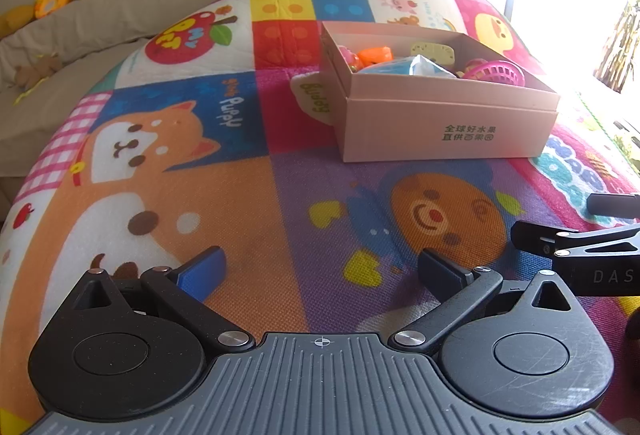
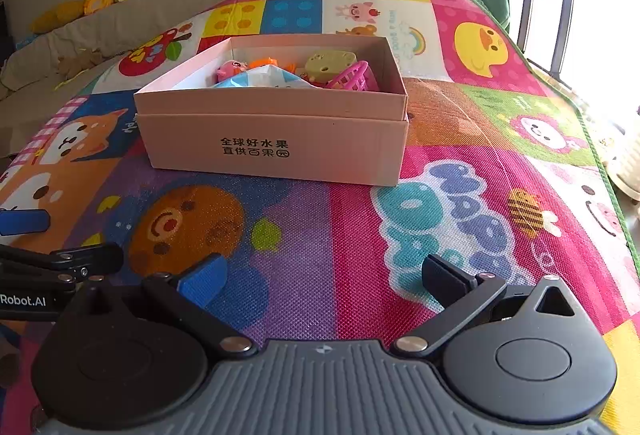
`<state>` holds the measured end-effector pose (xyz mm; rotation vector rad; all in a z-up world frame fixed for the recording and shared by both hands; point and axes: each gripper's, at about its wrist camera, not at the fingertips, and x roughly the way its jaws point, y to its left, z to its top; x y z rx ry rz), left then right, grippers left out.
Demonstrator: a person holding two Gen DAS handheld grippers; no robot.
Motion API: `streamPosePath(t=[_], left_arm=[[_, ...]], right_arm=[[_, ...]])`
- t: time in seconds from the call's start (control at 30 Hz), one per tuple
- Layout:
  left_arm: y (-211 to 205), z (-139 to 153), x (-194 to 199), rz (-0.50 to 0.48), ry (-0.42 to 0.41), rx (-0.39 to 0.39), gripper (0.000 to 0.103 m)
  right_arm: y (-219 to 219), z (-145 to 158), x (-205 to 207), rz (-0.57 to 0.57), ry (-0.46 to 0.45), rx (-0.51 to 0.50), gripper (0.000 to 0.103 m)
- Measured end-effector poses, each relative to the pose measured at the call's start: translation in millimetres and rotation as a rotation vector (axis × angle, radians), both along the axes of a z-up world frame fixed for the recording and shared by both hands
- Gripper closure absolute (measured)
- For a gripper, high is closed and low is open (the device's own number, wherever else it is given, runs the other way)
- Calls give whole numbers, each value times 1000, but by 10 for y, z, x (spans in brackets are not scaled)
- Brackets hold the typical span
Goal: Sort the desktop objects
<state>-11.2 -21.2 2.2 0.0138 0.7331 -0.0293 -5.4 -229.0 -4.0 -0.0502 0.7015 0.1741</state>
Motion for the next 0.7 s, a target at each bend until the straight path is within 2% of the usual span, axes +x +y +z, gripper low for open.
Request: streamPosePath(t=[0.7], left_arm=[[-2, 4, -4, 0, 0, -1, 0]], right_arm=[[23, -16, 3, -3, -9, -3, 0]])
